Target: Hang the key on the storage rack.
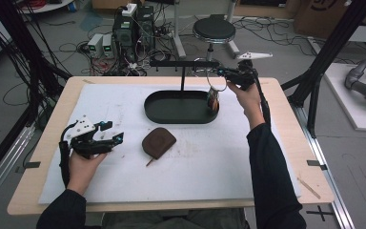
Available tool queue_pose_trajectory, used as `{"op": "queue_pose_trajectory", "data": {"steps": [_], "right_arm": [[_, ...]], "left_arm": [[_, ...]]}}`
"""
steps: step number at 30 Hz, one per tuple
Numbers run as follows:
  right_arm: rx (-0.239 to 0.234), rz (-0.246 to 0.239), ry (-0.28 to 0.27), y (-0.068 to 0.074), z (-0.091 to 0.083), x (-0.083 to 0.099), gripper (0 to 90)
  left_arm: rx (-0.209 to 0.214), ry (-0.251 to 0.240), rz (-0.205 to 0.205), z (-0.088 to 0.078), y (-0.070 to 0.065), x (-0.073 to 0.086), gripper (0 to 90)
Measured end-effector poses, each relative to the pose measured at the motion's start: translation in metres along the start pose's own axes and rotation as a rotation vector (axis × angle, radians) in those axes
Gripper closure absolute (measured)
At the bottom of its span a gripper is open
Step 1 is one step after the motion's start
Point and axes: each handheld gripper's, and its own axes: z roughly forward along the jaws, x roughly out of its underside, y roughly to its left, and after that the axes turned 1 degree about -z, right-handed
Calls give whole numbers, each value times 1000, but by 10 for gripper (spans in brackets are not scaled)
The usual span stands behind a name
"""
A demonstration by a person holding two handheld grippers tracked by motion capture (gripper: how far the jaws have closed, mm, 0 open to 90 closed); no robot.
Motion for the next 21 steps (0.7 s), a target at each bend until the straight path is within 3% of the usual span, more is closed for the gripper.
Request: {"op": "queue_pose_trajectory", "data": {"steps": [21], "right_arm": [[32,-12,15,-1,4,2,872]], "left_arm": [[-1,-6,-6,-3,1,2,337]]}}
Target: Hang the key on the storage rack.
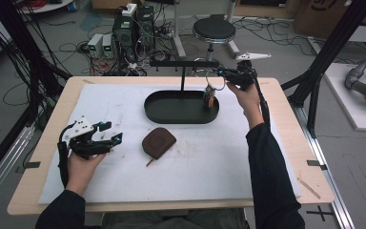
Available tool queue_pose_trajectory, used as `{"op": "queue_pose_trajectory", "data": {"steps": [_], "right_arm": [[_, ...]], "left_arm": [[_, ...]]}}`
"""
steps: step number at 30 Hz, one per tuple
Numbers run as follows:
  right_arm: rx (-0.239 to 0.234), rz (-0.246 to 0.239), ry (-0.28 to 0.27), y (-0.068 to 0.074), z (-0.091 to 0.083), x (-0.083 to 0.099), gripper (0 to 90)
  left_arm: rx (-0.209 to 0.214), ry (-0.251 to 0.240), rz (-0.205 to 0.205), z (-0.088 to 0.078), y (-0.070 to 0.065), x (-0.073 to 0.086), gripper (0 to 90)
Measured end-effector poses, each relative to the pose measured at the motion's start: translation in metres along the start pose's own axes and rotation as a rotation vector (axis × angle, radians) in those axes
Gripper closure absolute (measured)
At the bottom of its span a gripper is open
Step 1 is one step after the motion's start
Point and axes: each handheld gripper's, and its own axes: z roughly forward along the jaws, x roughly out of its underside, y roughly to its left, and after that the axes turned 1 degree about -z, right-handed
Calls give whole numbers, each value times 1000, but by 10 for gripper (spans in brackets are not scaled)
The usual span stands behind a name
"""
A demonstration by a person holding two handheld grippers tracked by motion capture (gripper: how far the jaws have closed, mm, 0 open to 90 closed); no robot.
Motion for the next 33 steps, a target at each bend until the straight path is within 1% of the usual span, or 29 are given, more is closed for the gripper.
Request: {"op": "queue_pose_trajectory", "data": {"steps": [4,7,16,22,26,30,33], "right_arm": [[5,-6,3,0,0,0,870],[20,-14,10,0,0,0,855],[49,0,1,-2,-3,0,831],[60,6,9,-4,-6,0,814],[76,-2,-2,-3,-8,-1,791],[102,-30,16,-1,-9,-2,761],[117,-33,19,-1,-11,-2,725]], "left_arm": [[3,2,0,0,0,0,337],[0,4,0,1,0,1,336],[1,7,1,1,0,1,337],[1,7,5,1,-1,1,337],[0,7,6,1,-1,1,337],[-2,9,9,1,0,1,336],[-2,9,10,1,0,1,337]]}}
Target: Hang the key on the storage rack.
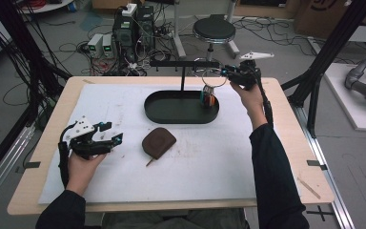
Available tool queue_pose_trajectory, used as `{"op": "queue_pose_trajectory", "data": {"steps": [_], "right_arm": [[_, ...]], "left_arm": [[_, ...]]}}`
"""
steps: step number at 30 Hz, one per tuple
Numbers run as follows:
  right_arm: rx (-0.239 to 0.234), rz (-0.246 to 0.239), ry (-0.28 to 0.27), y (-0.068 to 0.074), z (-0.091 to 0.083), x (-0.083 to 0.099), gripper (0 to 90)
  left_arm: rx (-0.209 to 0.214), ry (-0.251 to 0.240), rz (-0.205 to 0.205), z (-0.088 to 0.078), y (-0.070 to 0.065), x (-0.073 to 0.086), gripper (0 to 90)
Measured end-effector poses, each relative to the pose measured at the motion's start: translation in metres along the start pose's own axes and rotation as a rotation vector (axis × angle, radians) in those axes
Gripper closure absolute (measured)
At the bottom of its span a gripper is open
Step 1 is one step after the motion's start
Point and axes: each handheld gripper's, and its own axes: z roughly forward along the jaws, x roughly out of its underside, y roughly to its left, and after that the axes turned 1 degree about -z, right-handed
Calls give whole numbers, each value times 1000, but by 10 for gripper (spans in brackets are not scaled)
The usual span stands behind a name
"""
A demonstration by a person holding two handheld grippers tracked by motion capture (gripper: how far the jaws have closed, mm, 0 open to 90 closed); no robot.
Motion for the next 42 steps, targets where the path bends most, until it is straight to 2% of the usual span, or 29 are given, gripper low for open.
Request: {"op": "queue_pose_trajectory", "data": {"steps": [2,7,9,11,14,16,21,24,27,29,30,32,34,35,39,42], "right_arm": [[5,2,-4,0,-4,-1,650],[-8,-20,-14,4,-14,-1,583],[-23,-10,-32,5,-21,-1,555],[-38,1,-24,7,-27,-1,505],[-66,-9,-16,12,-39,-2,482],[-73,-20,-55,16,-50,-1,484],[-86,-16,-89,22,-80,6,477],[-92,-14,-64,22,-92,11,441],[-85,-13,-106,23,-108,22,448],[-81,-4,-95,23,-115,28,429],[-78,6,-120,24,-122,37,427],[-78,6,-118,24,-125,40,421],[-77,20,-123,27,-132,53,411],[-77,20,-123,27,-132,53,411],[-86,60,-116,30,-137,74,396],[-68,78,-99,32,-135,93,386]], "left_arm": [[-1,-2,-1,0,0,0,336],[-3,-3,-2,-1,0,0,337],[-7,-2,-1,-1,0,0,336],[-7,-2,1,-2,0,-1,336],[-7,-1,1,-2,0,-1,337],[-8,-2,1,-2,0,-1,337],[-7,1,-3,0,0,-1,336],[-7,4,-2,0,0,-1,336],[-8,0,-2,-1,0,-1,336],[-12,3,-5,-1,0,-1,336],[-10,2,-9,-1,1,-1,335],[-13,6,-13,0,2,-1,335],[-13,5,-12,0,2,-1,334],[-10,2,-12,0,2,-1,334],[8,-7,-14,1,1,-1,305],[3,-7,-5,2,0,-2,302]]}}
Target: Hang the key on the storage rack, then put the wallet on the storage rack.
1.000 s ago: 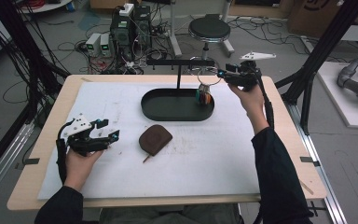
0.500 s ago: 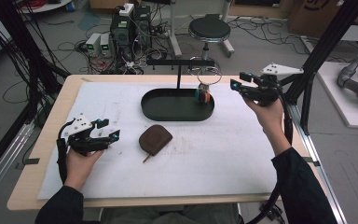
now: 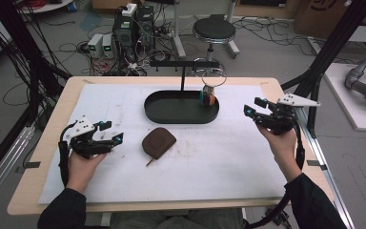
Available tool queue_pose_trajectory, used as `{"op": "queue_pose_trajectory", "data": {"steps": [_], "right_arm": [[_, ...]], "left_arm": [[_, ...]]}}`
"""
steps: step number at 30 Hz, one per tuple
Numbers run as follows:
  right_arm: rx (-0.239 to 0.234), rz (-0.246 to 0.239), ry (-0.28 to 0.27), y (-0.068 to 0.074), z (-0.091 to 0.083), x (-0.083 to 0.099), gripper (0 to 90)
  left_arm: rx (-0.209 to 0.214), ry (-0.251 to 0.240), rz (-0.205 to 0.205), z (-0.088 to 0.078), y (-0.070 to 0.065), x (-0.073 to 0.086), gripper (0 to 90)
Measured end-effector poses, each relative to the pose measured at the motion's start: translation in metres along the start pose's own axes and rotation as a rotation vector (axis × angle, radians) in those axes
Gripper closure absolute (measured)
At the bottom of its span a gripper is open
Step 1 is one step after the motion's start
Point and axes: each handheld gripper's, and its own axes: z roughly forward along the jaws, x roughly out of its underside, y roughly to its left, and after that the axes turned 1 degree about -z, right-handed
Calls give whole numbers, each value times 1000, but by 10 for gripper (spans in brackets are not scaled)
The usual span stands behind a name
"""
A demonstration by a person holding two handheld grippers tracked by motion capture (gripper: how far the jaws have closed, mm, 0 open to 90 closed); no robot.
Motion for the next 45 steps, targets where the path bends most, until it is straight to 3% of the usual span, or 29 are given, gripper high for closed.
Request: {"op": "queue_pose_trajectory", "data": {"steps": [3,6,16,19,22,29,34,40,45], "right_arm": [[26,38,9,-3,-1,25,370],[33,49,18,-4,-2,35,370],[74,85,20,-10,-8,49,362],[85,79,17,-9,-5,49,362],[87,75,22,-9,0,50,363],[113,73,25,-11,13,54,372],[135,61,44,-10,18,60,378],[144,-10,57,-2,18,60,389],[153,-52,70,2,20,61,394]], "left_arm": [[-9,8,-3,2,0,0,286],[-12,7,0,3,0,-1,286],[1,17,14,10,-7,-3,279],[0,20,-14,9,-7,-2,258],[18,6,-69,8,-4,1,247],[31,32,-100,14,-10,6,263],[48,90,-115,28,-18,6,341],[55,147,-126,47,-29,5,382],[70,202,-180,60,-31,8,411]]}}
